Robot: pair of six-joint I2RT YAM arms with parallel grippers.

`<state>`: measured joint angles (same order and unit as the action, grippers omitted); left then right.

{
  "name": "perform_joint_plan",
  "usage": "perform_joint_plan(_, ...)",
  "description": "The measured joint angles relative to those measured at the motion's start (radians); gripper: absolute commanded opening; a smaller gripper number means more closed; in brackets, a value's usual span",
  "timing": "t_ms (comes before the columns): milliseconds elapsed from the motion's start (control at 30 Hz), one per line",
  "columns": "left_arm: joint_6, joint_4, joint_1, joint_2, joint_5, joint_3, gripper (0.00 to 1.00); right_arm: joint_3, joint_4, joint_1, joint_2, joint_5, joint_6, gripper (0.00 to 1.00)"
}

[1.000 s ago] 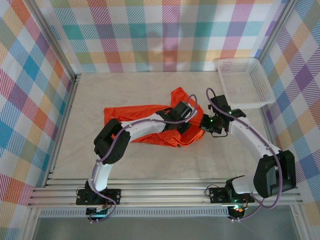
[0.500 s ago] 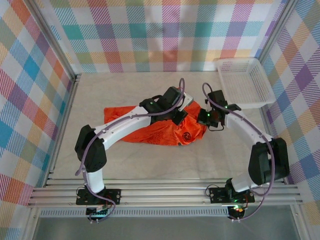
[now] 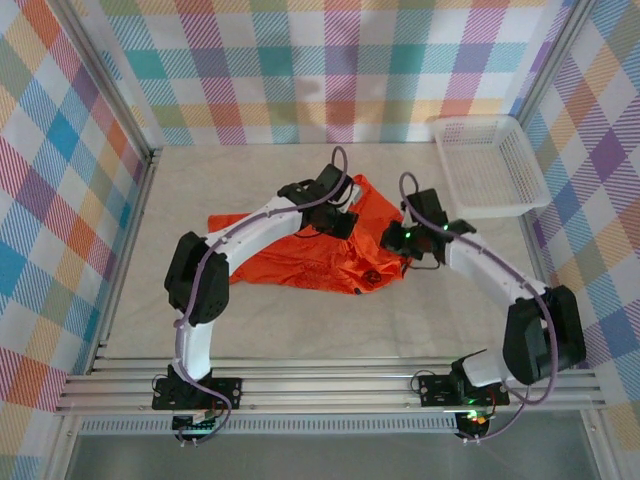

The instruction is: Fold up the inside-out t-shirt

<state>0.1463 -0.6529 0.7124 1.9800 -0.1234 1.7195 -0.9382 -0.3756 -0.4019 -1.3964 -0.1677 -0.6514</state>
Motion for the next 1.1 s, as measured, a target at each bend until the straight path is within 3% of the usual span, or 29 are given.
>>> perform_joint_plan(200, 0.054, -0.006, -0.006, 0.0, -0.026, 0.021, 0.0, 0.086, 0.299, -0.133, -0.124, -0.039, -0.178, 0.0)
perform_joint_plan(600, 0.124, -0.027, -0.015, -0.001, -0.026, 0.024, 0.0, 0.03, 0.68, -0.148, -0.435, 0.152, -0.408, 0.0)
perform_joint_plan(800, 0.138, -0.028, -0.029, -0.013, -0.025, 0.023, 0.0, 0.011, 0.65, -0.148, -0.448, 0.242, -0.462, 0.0)
perform_joint_plan(933, 0.15, -0.027, -0.056, -0.072, -0.014, -0.001, 0.0, 0.082, 0.462, -0.134, -0.309, 0.392, -0.471, 0.0)
perform_joint_plan(1100, 0.158, -0.021, -0.095, -0.154, -0.003, -0.031, 0.0, 0.142, 0.373, -0.095, -0.203, 0.45, -0.461, 0.0)
